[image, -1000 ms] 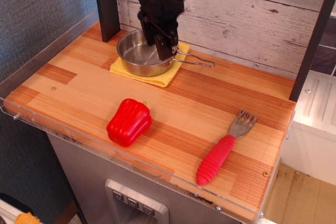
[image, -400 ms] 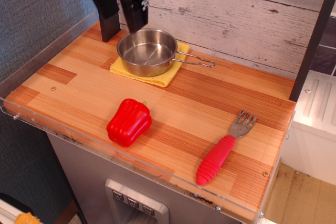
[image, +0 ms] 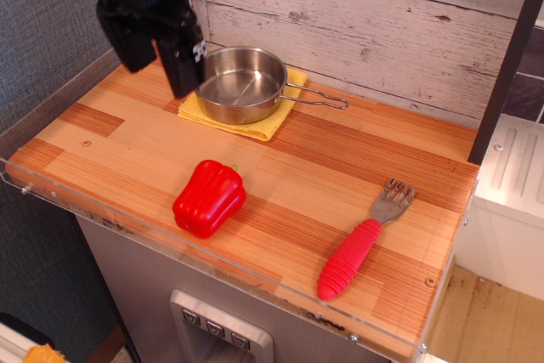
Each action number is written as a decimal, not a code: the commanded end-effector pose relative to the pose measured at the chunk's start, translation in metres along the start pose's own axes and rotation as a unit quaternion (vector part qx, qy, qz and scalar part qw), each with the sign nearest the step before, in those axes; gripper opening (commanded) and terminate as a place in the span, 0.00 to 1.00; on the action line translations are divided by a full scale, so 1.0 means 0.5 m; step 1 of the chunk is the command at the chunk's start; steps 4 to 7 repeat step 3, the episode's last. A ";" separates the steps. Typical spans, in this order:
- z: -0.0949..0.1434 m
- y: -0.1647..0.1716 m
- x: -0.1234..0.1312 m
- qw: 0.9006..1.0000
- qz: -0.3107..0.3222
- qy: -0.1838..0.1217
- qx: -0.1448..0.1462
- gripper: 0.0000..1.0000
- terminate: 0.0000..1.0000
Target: Place the silver pot on the yellow towel.
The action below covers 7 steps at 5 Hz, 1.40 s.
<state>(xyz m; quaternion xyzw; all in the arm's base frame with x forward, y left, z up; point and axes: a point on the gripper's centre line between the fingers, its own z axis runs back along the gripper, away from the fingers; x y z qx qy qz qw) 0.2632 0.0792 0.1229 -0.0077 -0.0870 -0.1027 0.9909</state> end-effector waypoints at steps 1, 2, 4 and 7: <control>0.018 0.017 -0.023 0.999 0.036 0.009 0.024 1.00 0.00; 0.021 0.027 -0.028 0.999 0.032 0.030 0.013 1.00 0.00; 0.021 0.027 -0.028 0.999 0.032 0.030 0.013 1.00 1.00; 0.021 0.027 -0.028 0.999 0.032 0.030 0.013 1.00 1.00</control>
